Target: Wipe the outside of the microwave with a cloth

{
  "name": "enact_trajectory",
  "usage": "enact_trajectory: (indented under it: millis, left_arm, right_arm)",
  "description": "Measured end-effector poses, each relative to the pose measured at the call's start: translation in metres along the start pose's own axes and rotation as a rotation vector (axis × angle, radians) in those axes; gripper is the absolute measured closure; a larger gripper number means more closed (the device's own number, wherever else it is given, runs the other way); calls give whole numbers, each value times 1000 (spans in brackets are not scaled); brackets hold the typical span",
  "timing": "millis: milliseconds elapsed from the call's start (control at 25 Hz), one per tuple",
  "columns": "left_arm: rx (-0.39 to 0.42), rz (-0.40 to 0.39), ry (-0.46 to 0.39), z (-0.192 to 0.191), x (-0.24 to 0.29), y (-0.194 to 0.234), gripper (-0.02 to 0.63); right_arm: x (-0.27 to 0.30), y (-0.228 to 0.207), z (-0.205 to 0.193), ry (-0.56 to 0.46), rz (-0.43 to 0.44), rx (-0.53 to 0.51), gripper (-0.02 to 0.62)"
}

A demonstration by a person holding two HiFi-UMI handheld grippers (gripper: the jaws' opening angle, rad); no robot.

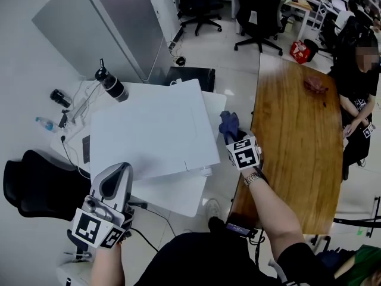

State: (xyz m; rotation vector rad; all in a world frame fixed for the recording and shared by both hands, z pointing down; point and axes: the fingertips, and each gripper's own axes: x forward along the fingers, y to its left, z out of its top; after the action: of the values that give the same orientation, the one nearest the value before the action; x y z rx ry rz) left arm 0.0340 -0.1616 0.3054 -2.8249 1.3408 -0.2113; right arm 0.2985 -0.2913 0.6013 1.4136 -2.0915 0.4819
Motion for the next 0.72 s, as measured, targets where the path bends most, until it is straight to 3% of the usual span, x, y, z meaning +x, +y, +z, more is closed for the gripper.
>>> enact_trajectory:
  millis: [360, 720]
  left_arm:
    - [-46, -44, -53, -16, -57, -7, 601]
    - [-60, -26, -66, -40, -131, -1, 601]
  right_arm:
    - [-99, 11, -12, -42, -142, -11, 529]
    - [-204, 80, 3, -190, -213, -47, 528]
